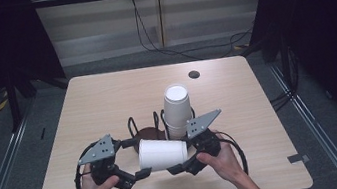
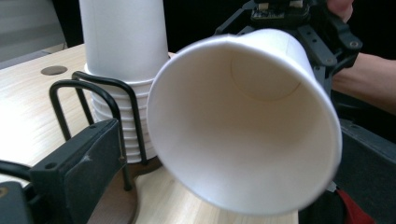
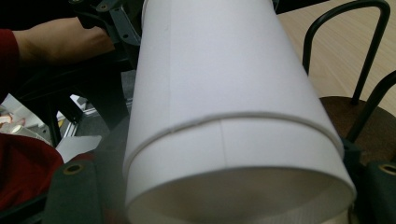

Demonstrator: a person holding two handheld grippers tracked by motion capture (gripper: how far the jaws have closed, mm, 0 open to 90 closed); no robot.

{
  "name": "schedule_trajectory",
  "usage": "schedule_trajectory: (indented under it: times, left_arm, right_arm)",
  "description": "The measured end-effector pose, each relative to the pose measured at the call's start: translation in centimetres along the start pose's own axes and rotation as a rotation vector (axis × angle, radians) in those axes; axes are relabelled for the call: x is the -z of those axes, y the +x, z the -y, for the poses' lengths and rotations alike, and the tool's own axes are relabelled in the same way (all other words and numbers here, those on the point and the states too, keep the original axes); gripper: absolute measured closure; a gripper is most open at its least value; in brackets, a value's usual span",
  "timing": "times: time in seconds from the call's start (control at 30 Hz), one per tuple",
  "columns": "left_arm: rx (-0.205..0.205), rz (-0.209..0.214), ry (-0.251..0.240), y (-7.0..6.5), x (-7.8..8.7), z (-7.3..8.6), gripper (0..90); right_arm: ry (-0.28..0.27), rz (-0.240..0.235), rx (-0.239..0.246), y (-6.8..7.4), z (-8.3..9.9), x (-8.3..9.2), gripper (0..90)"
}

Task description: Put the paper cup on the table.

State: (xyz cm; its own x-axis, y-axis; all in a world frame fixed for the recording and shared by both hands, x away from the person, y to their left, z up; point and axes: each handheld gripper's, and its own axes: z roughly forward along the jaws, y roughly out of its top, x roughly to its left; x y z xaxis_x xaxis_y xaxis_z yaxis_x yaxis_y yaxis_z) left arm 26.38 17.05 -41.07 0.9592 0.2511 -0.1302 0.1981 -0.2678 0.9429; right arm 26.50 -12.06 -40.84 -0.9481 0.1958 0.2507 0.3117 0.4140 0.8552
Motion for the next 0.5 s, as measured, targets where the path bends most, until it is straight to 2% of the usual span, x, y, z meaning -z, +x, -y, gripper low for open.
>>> schedule_trajectory:
  times: [0.27, 0.33, 0.5]
  left_arm:
    - [-0.027, 0.014, 0.002, -0.4, -0.7, 0.1, 0.0]
    - [-0.033, 0.011, 0.003, -0.7, -0.9, 0.1, 0.3]
    - [-0.022, 0.028, -0.003, -0.9, -1.4, 0.2, 0.5]
  right_arm:
    - [0.001, -0.001, 0.007, 0.4, -0.2, -0.2, 24.7]
    - [0.001, -0.015, 0.005, 0.3, -0.2, -0.3, 24.7]
    - [-0.002, -0.022, 0.009, 0.5, -0.3, -0.5, 24.7]
